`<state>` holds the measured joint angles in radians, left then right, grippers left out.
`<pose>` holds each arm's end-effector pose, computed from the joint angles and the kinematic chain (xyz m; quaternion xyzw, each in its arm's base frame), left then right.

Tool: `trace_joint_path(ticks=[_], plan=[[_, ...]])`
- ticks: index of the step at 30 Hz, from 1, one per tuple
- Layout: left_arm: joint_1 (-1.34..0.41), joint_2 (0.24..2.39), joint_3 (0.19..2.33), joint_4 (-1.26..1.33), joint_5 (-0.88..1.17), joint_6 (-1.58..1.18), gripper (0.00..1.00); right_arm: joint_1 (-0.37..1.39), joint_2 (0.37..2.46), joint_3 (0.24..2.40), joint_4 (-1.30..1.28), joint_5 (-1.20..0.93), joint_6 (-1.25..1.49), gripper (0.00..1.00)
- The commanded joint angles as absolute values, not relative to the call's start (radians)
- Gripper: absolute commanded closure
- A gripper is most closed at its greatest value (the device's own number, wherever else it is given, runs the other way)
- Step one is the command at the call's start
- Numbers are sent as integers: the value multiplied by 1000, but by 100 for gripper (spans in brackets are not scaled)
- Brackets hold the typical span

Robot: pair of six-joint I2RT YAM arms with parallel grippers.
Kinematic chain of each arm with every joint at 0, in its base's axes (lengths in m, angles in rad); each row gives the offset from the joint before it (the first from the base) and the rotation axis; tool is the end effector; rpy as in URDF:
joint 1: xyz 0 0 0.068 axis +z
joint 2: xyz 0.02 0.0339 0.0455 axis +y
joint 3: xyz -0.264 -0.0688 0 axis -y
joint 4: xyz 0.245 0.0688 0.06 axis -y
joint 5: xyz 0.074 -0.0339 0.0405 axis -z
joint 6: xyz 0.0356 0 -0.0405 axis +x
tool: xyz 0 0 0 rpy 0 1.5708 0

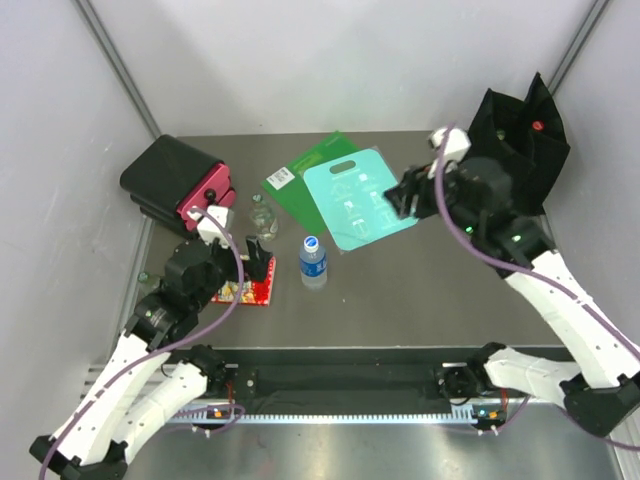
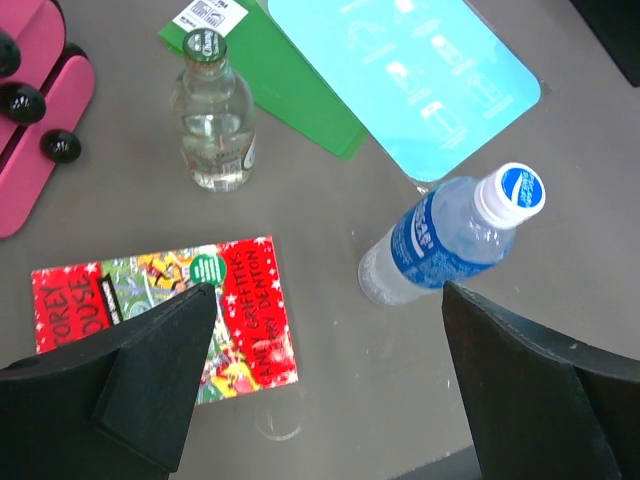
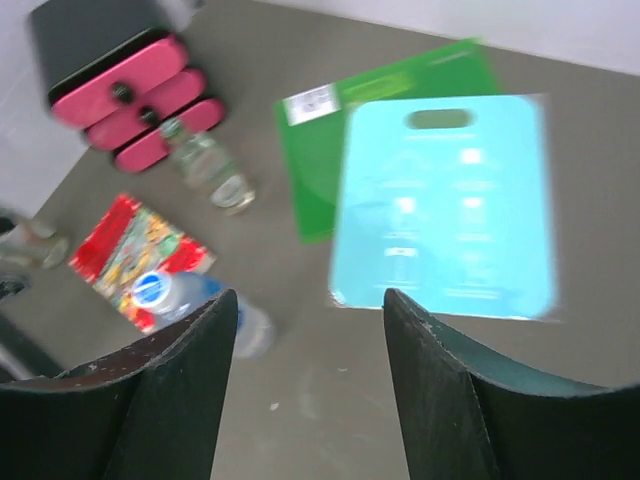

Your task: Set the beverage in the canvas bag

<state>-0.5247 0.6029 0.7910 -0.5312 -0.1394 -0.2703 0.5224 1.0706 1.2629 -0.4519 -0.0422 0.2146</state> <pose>0.1192 -0.0633 0.3312 0.0637 0.8140 -0.1700 0.5519 0.1971 0.1152 0.4227 -0.1342 0.7812 0.2352 0.5626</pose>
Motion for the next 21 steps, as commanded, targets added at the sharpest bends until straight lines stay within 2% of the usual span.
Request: trace_joint_path(ticks=[1,8,13,21], plan=[[-528,516,801,-575,-138,-296,1,742,1078,1174,-221,56,252,40],[-528,428,773,-571,-192,-295,1,991,1308,1221,-147,190,250,35],[-528,446,772,-574,-198,-299,1,1052,1483,1339,-208,253,258,32],[-528,443,770,-575,-202,-299,1,1114,1604,1371,-261,351,284,32]])
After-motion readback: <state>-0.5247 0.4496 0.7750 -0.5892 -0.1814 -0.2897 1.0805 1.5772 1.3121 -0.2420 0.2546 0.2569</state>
